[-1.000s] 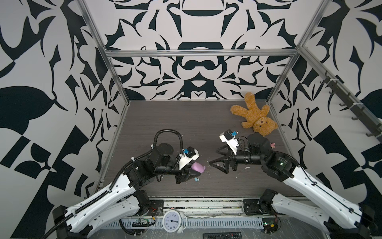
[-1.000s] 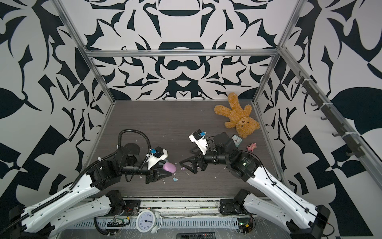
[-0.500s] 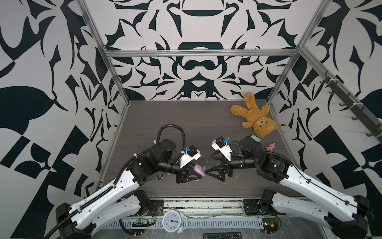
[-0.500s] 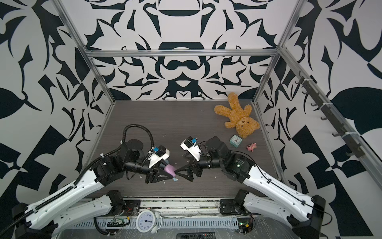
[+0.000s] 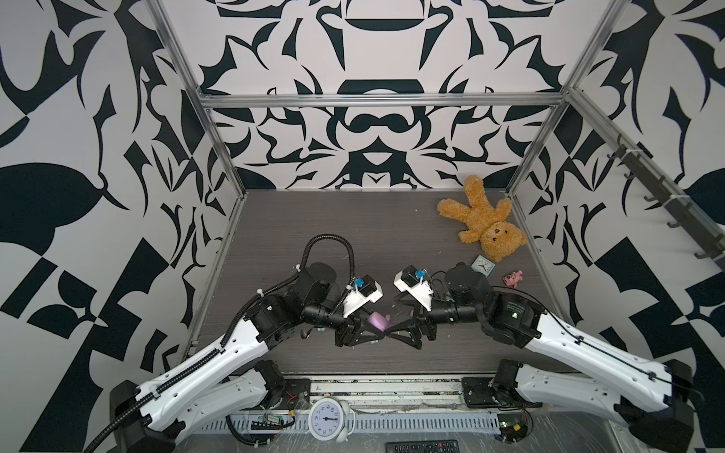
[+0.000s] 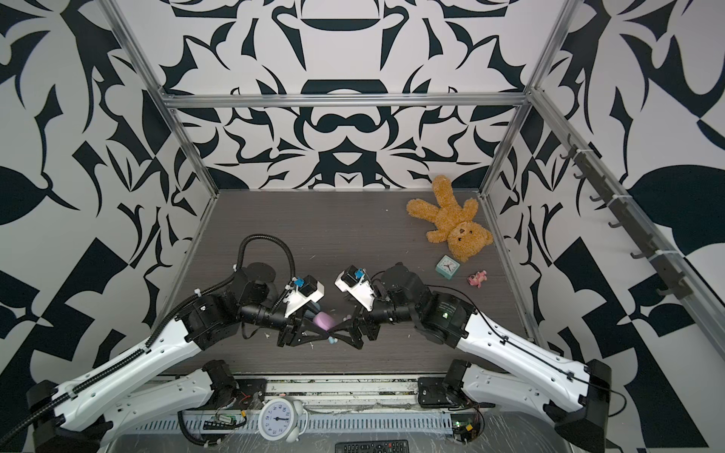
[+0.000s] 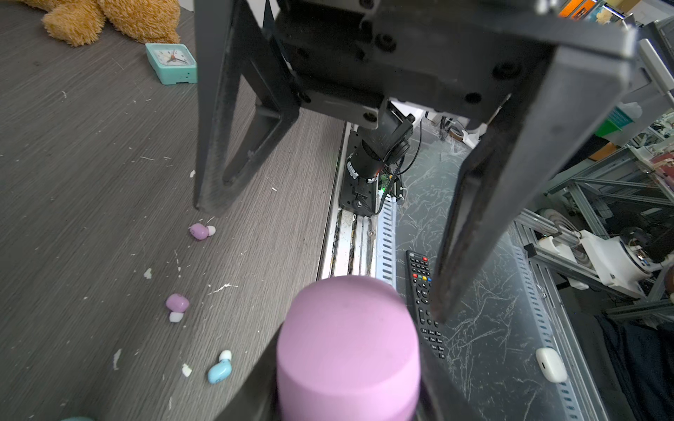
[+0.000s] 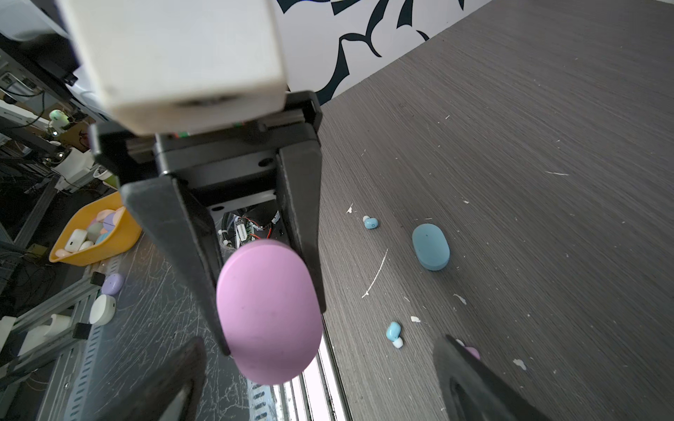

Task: Insert wireless bluetooth earbuds into charging case
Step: Open the charging case.

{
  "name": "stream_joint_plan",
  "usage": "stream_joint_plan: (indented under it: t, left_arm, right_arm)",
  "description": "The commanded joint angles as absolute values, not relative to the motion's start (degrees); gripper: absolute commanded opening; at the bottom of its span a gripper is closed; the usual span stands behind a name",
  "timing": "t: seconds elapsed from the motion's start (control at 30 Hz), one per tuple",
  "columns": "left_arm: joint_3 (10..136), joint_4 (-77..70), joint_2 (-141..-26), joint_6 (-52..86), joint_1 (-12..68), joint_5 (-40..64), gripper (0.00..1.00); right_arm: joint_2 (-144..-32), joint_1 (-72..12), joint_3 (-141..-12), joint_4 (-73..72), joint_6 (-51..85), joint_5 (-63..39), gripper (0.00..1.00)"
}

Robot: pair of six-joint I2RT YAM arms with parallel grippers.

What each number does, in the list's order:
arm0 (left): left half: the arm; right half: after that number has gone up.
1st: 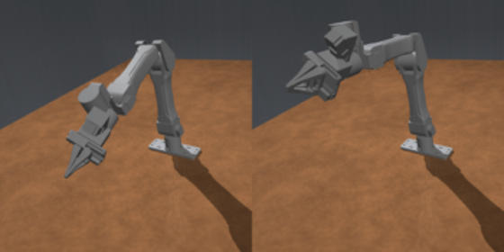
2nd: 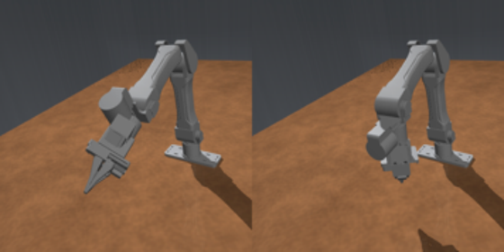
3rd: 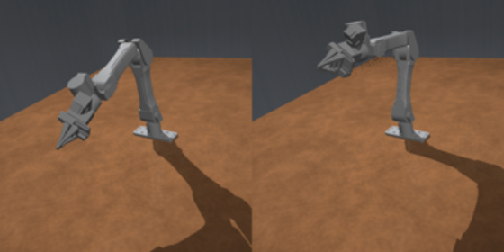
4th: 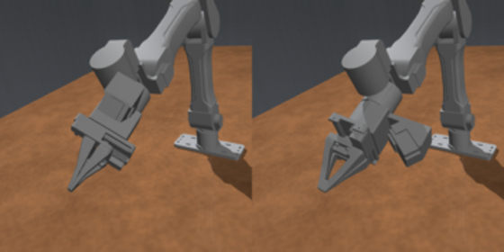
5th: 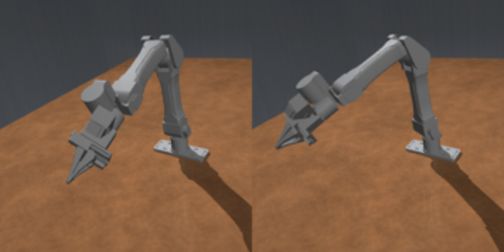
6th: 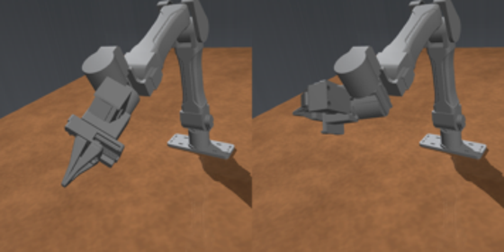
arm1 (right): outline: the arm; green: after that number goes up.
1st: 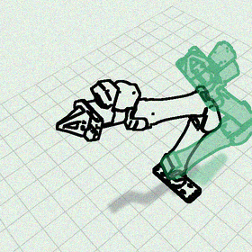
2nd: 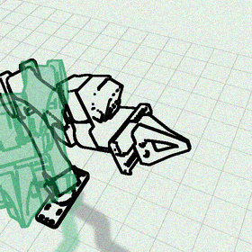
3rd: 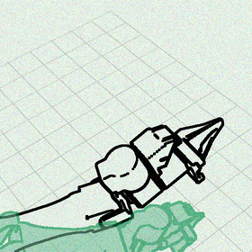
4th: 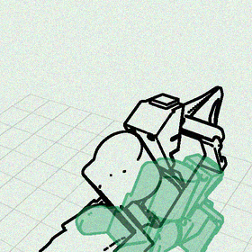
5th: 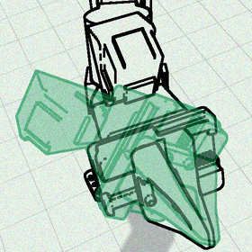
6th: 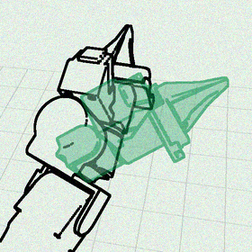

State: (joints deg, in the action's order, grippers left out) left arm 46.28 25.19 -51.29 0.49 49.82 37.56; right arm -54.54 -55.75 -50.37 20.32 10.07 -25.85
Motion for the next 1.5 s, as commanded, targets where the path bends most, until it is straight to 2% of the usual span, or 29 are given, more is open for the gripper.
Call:
stream_joint_plan:
  t: [0.0, 0.5, 0.73, 0.8, 0.9, 1.1, 1.47]
  left_arm:
    - [48.4, 26.2, -51.4, 0.7, 49.3, 39.6, 0.00]
    - [48.2, 26.7, -50.9, -0.1, 49.2, 42.9, 0.00]
    - [47.5, 26.2, -50.7, -0.2, 49.2, 43.9, 0.00]
    - [47.2, 26.0, -50.9, -0.2, 49.2, 44.2, 0.00]
    - [47.3, 26.0, -51.6, -0.1, 49.3, 44.6, 0.00]
    - [47.3, 25.9, -52.0, 0.0, 49.3, 44.6, 0.00]
    - [47.2, 25.9, -53.5, 0.2, 49.3, 43.6, 0.00]
  right_arm:
    - [-54.6, -56.5, -50.1, 20.8, 8.5, -24.0, 0.98]
    - [-55.0, -56.7, -50.8, 21.9, 7.8, -12.7, 0.93]
    - [-54.2, -56.7, -51.4, 20.3, 8.3, -12.5, 0.91]
    - [-54.4, -56.7, -52.1, 20.3, 8.3, -12.7, 0.86]
    - [-55.6, -56.7, -53.2, 20.4, 8.3, -13.5, 0.73]
    - [-57.9, -56.6, -54.7, 20.3, 8.6, -16.3, 0.64]
    - [-58.9, -56.7, -56.4, 21.2, 8.8, -17.0, 0.39]
